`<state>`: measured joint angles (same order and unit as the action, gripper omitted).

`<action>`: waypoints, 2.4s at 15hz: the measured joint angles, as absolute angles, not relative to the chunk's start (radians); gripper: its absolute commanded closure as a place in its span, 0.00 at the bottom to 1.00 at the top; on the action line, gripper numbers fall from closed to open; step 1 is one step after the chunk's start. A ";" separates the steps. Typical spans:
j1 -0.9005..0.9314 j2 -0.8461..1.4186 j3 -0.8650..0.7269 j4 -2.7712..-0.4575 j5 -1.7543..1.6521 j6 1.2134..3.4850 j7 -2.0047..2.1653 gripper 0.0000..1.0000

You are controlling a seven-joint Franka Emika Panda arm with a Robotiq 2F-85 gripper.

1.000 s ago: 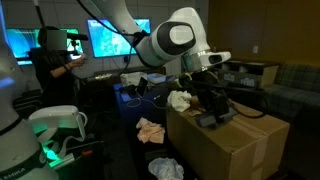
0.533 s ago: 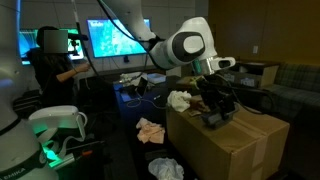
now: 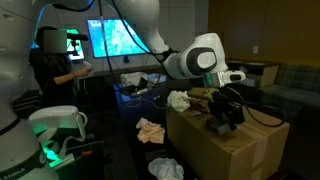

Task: Place the turnip plushie on the table, then the duster on the box, then the left duster on the table, then the blue sponge on the box, then the white towel on the table, then the white cloth on the box, then the small brown object on the table, then the duster on the box, then the moose on the table, and finally, the peach shirt on the box

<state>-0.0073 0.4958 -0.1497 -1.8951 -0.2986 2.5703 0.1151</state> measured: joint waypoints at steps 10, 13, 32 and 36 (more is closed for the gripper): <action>-0.032 0.581 -0.157 -1.798 -0.299 2.525 0.109 0.00; -0.033 0.581 -0.159 -1.785 -0.298 2.519 0.109 0.00; -0.021 0.471 -0.053 -1.838 -0.236 2.578 0.011 0.00; -0.025 0.474 -0.022 -1.868 -0.188 2.581 -0.055 0.00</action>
<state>-0.0249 0.4742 -0.0219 -1.8676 -0.1879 2.5806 -0.0552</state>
